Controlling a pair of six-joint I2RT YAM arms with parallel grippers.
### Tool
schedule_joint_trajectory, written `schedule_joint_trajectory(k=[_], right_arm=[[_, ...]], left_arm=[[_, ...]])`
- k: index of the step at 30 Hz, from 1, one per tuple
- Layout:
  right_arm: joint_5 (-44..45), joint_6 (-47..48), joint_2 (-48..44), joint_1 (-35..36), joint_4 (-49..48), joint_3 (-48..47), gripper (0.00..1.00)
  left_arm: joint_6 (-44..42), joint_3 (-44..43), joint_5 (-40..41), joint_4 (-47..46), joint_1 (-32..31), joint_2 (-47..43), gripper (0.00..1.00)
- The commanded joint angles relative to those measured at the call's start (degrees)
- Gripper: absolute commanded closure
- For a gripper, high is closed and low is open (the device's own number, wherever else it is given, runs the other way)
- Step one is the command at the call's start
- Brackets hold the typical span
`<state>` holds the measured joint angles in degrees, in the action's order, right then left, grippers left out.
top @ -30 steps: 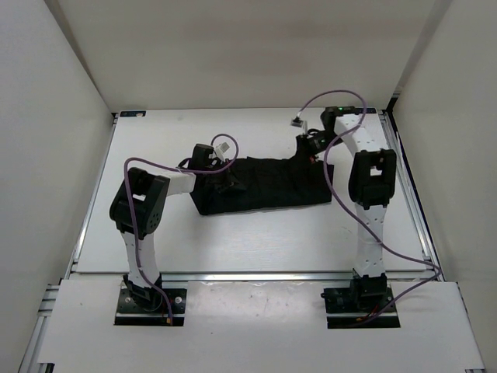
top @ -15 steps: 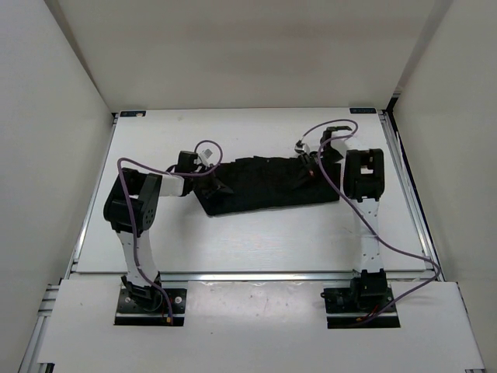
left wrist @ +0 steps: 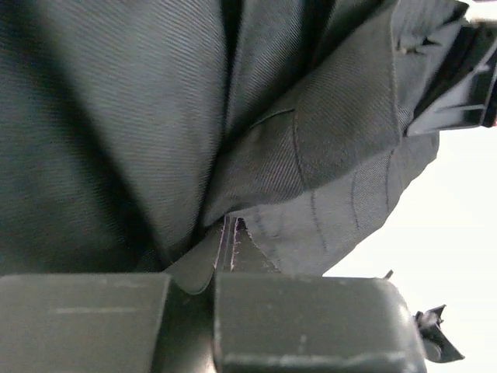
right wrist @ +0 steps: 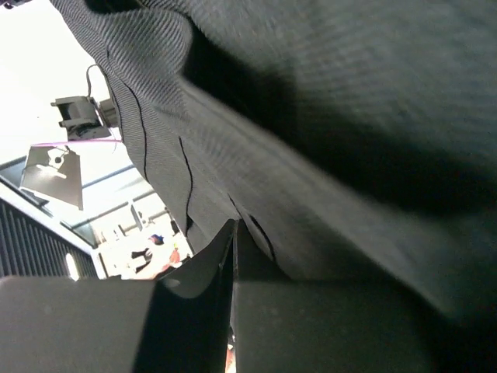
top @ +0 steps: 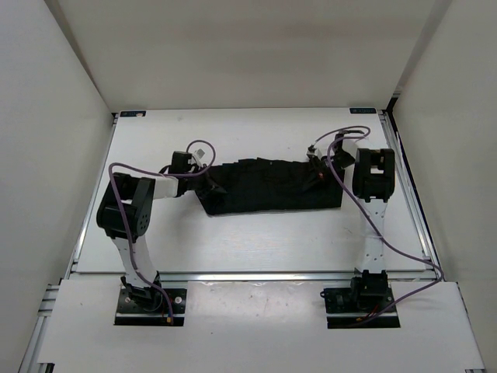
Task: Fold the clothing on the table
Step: Fold the skirt
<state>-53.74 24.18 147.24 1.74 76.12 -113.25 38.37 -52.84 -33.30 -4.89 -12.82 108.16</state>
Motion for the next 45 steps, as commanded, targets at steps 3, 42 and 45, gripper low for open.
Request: schedule_joint_trajectory(k=[3,42,45], right_arm=[[1.98,3.85,-4.76,-1.65,-0.71,-2.06,1.00],[0.31,-4.23,-20.47,-3.74,-7.74,4.51,0.89],[0.30,-6.59,-27.50,-7.69,-9.49,11.81,0.78]], left_arm=[[-3.47,-3.66,4.65,3.83,-0.35,-8.39,1.00],[-20.31,-26.67,19.39,15.68,-9.47,-6.29,0.74],[-30.95,-33.01,29.68,23.24,-16.34,-6.47,0.43]])
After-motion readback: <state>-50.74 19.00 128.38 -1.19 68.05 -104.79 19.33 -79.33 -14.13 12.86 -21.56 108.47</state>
